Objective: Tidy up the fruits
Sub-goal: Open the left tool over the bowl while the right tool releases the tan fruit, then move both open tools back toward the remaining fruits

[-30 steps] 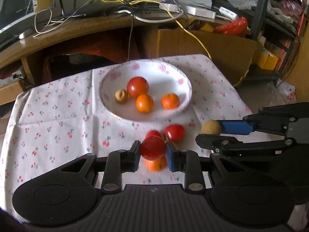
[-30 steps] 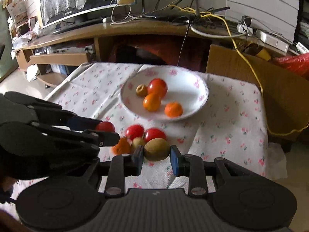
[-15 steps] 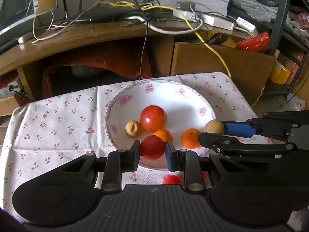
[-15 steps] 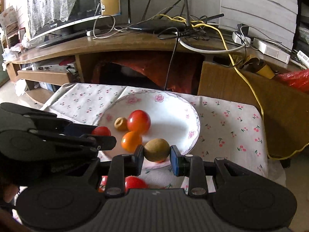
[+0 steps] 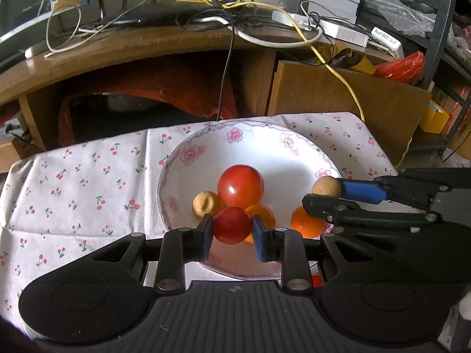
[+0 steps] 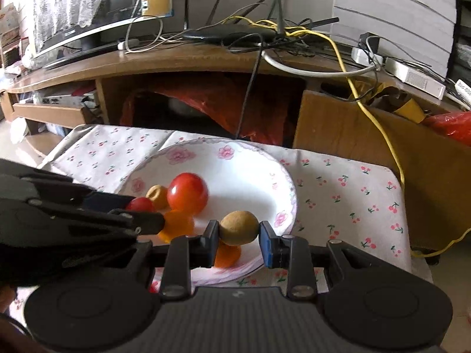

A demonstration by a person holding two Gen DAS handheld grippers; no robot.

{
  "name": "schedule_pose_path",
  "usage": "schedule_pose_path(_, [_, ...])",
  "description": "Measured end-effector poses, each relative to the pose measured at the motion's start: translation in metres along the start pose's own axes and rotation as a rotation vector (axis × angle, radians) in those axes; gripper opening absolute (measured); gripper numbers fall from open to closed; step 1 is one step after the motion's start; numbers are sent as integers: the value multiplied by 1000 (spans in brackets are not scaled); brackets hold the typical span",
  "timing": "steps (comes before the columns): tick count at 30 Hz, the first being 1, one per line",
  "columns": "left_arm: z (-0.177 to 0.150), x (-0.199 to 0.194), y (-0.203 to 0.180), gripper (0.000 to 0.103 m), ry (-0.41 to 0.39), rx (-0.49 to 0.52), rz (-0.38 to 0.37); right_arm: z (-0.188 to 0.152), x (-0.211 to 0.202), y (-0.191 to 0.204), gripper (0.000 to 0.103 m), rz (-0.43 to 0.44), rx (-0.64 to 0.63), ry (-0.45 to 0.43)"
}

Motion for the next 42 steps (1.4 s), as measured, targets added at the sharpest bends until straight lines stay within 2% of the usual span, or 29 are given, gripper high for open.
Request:
schedule_pose_path(9, [1,2,2,56,-10,13,23,3,3,-8,52,-14,20,-6])
schedule_pose_path(23, [2,-9,8,57,-24,-12,26,7,-10,-10,54,-8,38,-49])
schedule_pose_path(32, [-7,-55,20,58,-46,-47,42,12,-50,-10,54,-15,68,-91])
schedule_pose_path(39, [-35,-106,6,64,-57,-38,43,2,-100,5,54,-8,75,-105])
schedule_pose_path(42, [-46,-119,-6,64,-52,5,33,-2,-121,15,54,-7,55,-115])
Point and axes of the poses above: each gripper's, at about its wrist camera, not at the fingertips, and x roughly the way its jaws point, y to its left, z to its top, the point moved 10 cm from there along x, roughly the way its jaws point, and after that the axes turned 9 degrees about z, right-handed, at the moved point
